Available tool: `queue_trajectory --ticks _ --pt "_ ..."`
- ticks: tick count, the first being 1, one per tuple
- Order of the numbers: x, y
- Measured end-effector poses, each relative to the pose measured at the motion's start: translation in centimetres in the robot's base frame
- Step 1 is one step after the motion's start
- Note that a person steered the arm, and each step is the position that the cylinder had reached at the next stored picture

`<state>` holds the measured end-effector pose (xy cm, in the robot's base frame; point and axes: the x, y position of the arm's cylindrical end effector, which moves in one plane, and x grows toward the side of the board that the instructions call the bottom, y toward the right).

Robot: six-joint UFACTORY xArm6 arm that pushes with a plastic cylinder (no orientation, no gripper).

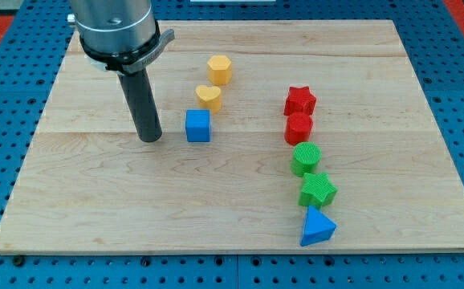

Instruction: Move the yellow heart closer to the red star

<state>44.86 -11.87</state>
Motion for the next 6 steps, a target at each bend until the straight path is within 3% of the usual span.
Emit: queue_trajectory --ticks 3,4,6 --pt "-6.3 4.9" --pt "-7.8 9.1" --pt "-8.6 15.4"
